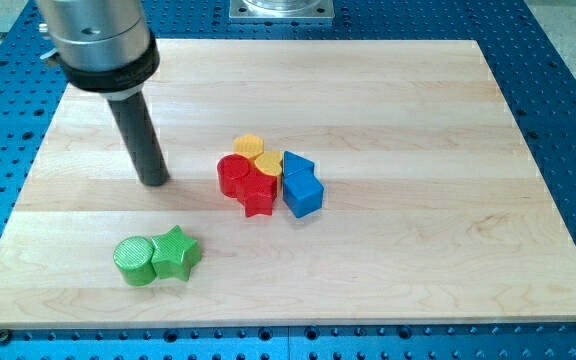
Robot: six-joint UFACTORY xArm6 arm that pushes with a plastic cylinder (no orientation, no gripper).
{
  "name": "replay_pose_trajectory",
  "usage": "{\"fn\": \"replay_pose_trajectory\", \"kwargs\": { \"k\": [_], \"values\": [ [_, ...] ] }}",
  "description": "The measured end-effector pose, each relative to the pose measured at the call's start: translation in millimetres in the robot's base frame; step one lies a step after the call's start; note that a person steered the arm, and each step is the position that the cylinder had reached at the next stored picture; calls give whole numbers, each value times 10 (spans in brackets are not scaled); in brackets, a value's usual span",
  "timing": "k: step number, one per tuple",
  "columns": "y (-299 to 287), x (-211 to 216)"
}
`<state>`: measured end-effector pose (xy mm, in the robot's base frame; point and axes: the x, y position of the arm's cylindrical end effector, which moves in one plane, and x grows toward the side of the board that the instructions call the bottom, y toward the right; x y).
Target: Put the green star at the top of the triangle
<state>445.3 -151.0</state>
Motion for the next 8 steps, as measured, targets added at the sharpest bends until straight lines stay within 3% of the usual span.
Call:
{"fn": "replay_pose_trajectory", "kwargs": {
  "k": [1, 2, 3, 4, 5, 6, 8],
  "values": [
    [-315, -269],
    [-567, 364],
    [-570, 1449],
    [-372, 1725],
    [406, 1730],
    [814, 1612],
    [139, 1200]
  ]
}}
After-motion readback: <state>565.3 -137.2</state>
